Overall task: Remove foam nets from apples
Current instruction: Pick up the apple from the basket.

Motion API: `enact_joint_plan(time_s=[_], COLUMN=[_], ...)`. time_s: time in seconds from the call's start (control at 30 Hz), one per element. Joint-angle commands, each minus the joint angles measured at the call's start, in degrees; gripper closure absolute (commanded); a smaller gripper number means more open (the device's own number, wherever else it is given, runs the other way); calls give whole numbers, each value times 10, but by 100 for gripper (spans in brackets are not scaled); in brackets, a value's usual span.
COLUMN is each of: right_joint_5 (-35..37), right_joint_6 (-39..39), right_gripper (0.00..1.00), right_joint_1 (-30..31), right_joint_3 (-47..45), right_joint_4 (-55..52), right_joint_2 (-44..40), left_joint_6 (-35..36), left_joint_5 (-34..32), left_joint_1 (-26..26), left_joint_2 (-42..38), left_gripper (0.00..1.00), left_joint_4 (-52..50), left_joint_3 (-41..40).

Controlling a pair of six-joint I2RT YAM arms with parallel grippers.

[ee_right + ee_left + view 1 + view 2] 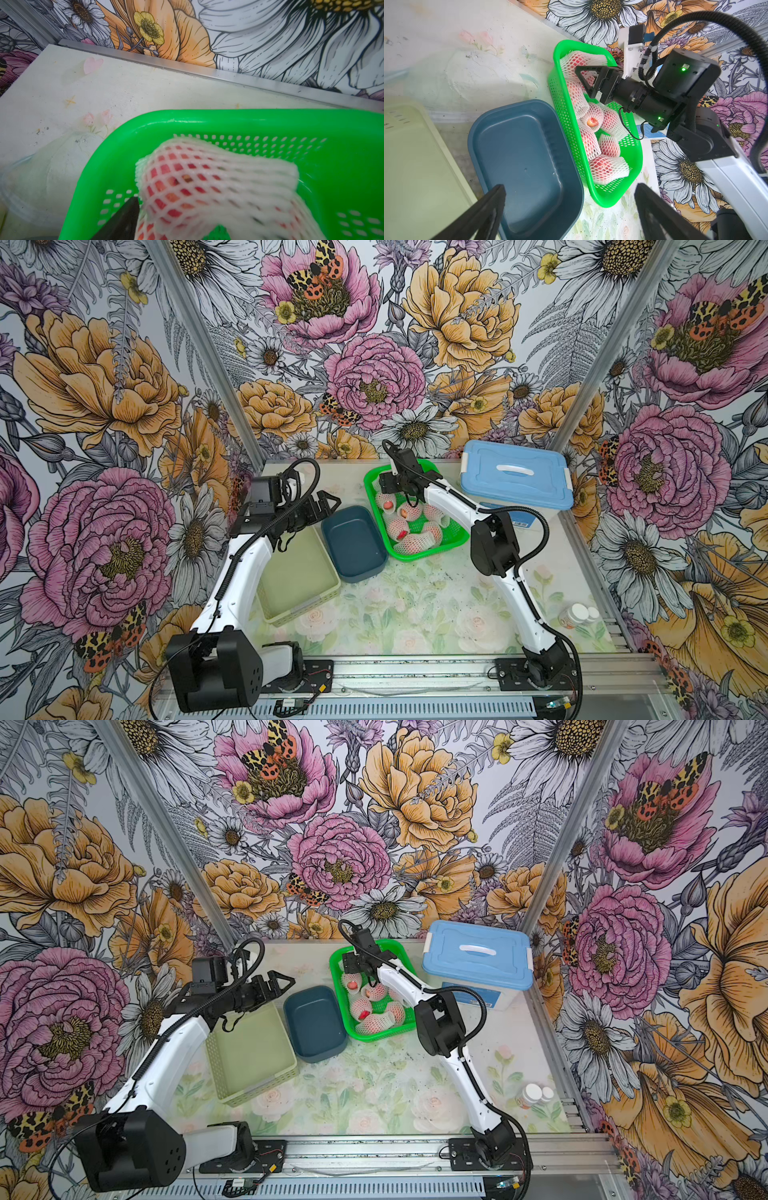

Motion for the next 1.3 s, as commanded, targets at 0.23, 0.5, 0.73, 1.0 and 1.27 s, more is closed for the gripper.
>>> enact_joint_plan(time_s=[0.23, 0.5, 0.73, 1.0, 1.27], right_joint_5=[-19, -29, -43, -53, -68], right_joint_6=[-15, -20, -21, -34, -42], right_gripper=[51, 58, 67, 75, 75], right_joint_1=[6, 5, 0, -2, -2], right_joint_3=[20, 17, -2, -28, -95], right_joint_4=[1, 2, 2, 3, 9], right_joint_2=[-27, -38, -63, -96, -165], left_joint_6=[-5, -5, -6, -7, -7], left_joint_5=[21, 21, 23, 22, 23], left_joint_1=[10, 13, 15, 16, 17], left_joint_2=[-9, -9, -8, -9, -9], left_gripper=[1, 1, 1, 1, 1], left_joint_4=[15, 15, 16, 17, 18], left_joint_3=[-6, -8, -8, -8, -8])
